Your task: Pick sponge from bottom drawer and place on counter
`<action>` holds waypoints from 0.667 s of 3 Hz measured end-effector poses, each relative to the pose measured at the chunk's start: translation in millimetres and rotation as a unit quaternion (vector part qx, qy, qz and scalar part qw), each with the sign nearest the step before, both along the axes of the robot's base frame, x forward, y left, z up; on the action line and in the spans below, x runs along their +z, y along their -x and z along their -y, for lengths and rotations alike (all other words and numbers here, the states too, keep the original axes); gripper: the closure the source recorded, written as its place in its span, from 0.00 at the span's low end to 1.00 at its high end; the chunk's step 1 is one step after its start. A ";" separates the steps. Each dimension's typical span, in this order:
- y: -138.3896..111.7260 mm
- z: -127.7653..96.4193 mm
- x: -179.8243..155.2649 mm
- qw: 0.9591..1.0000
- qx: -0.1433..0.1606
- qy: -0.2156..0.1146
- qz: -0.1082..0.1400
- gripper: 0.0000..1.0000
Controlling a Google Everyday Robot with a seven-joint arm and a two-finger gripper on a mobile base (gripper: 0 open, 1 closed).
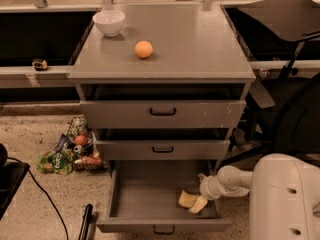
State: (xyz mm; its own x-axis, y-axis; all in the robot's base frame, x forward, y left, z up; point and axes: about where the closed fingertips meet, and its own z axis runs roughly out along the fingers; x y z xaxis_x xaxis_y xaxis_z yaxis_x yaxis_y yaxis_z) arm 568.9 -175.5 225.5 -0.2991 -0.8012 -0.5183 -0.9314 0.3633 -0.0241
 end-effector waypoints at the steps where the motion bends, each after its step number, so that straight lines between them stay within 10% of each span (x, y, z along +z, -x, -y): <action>1: -7.3 -12.8 -26.9 1.000 0.010 0.006 0.001 0.00; 2: -14.6 -13.8 -51.3 1.000 0.010 0.001 -0.001 0.00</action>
Offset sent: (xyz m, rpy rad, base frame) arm 0.0307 0.0096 -0.0773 0.0088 -0.0072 0.0117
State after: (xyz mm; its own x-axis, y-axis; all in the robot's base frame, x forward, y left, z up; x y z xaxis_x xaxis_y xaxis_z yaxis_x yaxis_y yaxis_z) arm 583.6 -161.6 174.3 -0.2834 -0.8078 -0.5169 -0.9386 0.3443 -0.0234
